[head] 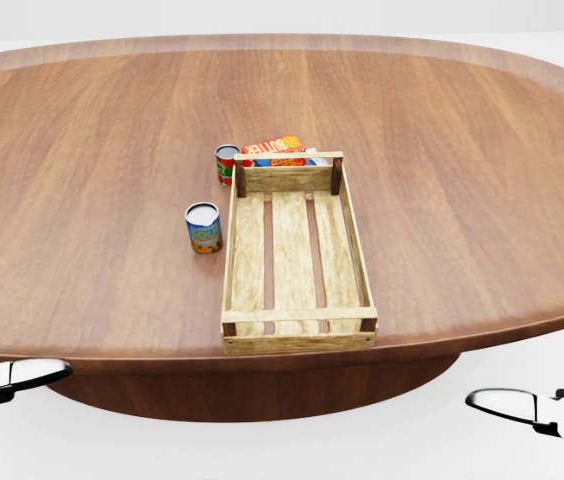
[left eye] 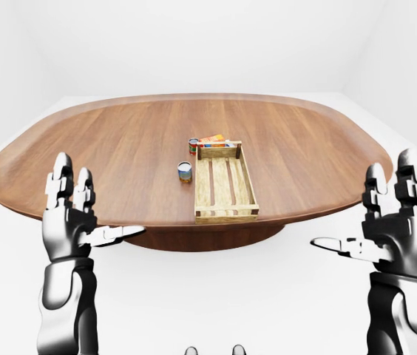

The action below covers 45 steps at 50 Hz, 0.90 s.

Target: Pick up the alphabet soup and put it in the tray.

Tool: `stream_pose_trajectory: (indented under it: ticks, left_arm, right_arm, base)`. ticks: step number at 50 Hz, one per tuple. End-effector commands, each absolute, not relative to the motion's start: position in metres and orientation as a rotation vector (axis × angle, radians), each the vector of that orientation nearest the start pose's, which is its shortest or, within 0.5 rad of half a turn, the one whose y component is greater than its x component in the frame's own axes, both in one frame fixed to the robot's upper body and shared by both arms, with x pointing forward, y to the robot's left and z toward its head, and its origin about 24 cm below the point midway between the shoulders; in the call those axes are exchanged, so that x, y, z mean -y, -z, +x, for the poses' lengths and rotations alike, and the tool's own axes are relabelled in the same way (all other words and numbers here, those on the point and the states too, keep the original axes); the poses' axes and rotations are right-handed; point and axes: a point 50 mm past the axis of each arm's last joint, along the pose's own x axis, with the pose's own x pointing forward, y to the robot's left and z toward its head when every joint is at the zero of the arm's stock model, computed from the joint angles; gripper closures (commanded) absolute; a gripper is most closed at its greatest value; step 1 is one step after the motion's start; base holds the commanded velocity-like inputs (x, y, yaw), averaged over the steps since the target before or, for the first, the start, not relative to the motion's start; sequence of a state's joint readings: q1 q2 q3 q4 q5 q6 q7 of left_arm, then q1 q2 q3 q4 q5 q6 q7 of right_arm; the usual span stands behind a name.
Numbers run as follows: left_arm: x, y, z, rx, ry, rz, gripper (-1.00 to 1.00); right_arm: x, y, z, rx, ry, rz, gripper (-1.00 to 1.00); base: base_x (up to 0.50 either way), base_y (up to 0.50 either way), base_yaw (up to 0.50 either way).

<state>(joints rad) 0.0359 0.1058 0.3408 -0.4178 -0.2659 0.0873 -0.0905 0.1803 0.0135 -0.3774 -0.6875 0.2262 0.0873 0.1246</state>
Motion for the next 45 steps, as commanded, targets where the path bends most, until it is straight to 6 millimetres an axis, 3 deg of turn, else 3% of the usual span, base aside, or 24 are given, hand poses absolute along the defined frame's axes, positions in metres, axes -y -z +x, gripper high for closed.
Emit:
stream_pose_trajectory:
  ticks: [1,7,14,30,45]
  left_arm:
    - [-0.24,-0.145,0.215,0.416,-0.199,-0.076,-1.0]
    - [-0.24,-0.145,0.216,0.413,-0.199,-0.072,-1.0]
    - [-0.243,-0.146,0.215,0.417,-0.204,-0.075,-1.0]
    - [-0.238,-0.143,0.215,0.404,-0.195,-0.061,-1.0]
    - [-0.242,-0.157,0.204,0.473,-0.208,-0.058,-1.0]
  right_arm:
    - [0.229,-0.162,0.173,0.501,0.22,0.026,-1.0]
    - [0.222,-0.157,0.182,0.473,0.21,0.003,-1.0]
    - [0.223,-0.158,0.18,0.476,0.206,0.017,-1.0]
    - [0.225,-0.162,0.176,0.505,0.201,0.054,-1.0]
    - [0.222,-0.156,0.181,0.472,0.186,0.043,-1.0]
  base:
    - [0.0,-0.31,0.0]
    - [0.0,0.0,0.0]
    - [0.04,0.0,0.0]
    - [0.49,0.0,0.0]
    - [0.5,0.0,0.0]
